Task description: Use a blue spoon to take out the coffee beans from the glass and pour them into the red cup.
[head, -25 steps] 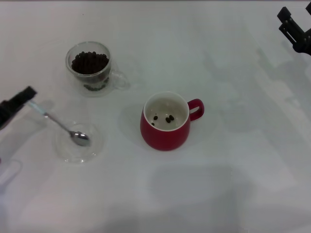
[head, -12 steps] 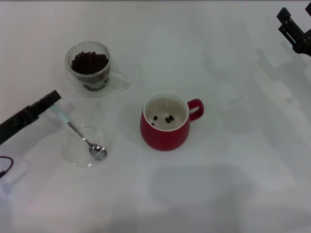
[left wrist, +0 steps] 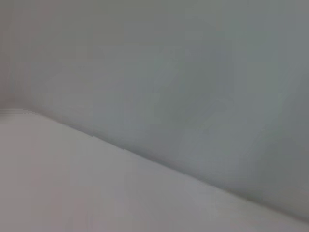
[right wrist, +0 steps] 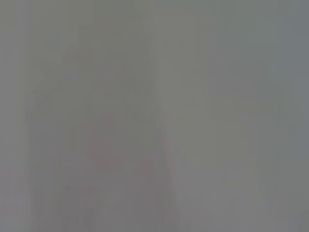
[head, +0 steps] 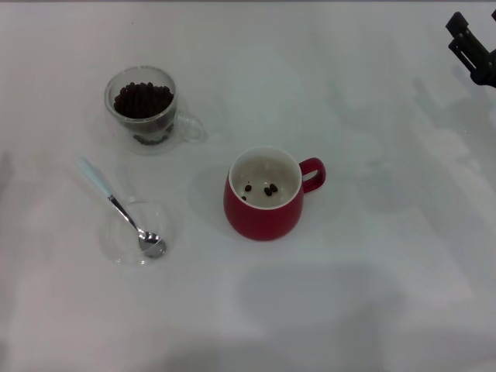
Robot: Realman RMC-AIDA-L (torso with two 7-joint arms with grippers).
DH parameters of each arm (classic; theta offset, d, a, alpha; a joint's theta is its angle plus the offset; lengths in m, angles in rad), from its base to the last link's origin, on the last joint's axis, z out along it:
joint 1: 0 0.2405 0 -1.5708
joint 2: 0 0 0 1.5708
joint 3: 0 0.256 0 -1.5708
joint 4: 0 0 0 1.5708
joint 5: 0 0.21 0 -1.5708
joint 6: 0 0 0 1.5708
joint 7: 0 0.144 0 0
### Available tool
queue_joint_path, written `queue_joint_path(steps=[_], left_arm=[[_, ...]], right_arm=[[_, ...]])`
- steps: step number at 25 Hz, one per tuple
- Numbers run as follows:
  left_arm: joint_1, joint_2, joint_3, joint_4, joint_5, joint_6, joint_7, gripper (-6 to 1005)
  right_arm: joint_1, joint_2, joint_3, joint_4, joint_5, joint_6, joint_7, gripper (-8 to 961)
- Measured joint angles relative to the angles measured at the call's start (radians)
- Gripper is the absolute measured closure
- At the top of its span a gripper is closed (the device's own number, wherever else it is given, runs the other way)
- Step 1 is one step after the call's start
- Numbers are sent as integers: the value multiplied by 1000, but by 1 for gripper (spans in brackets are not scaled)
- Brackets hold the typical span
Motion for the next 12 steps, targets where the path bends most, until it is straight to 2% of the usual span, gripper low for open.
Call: queue_joint_path(steps=[4,9,12], left_arm=[[12,-3,0,80,-171,-87,335,153],[14,-3,0,181,-270,-89,517,111],[10,-4,0,207,-278,-70,562,111]], right_arm=[[0,0,15,4,17,5,-5,127],[0,0,18,3,28,19,-20,127],[0,0,18,0,32,26,-28,127]])
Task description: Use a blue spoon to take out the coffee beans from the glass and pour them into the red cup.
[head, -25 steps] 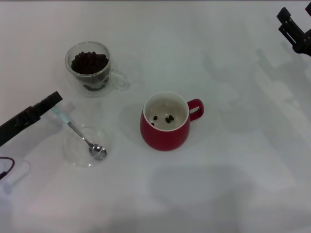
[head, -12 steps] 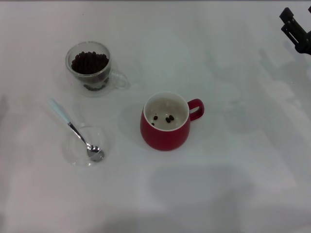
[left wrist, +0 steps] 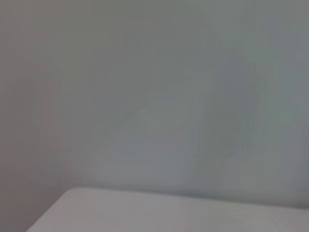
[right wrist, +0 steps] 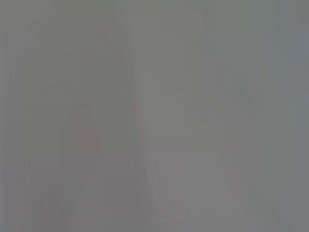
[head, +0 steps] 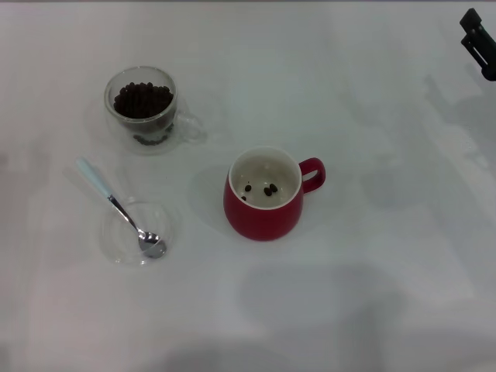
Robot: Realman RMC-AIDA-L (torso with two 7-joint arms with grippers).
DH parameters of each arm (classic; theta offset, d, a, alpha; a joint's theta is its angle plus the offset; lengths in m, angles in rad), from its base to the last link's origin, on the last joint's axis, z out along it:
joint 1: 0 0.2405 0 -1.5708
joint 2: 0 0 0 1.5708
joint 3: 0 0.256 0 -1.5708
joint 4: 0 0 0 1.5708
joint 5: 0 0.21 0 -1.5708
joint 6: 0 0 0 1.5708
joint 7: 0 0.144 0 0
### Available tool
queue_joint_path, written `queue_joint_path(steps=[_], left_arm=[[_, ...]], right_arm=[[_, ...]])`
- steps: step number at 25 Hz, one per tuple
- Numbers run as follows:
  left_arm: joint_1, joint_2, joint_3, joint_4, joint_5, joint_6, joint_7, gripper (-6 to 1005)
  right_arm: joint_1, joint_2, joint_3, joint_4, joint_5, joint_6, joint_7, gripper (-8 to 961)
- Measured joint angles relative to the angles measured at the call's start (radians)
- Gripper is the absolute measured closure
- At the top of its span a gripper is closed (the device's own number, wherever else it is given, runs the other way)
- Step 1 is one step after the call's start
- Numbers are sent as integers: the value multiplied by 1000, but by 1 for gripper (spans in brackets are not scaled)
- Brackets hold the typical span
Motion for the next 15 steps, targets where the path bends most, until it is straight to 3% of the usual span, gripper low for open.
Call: queue_joint_path(steps=[15], left_arm=[[-16,0,0,22,-57,154,83,112]], right_arm=[[1,0,0,-1,31,29,-2,127]])
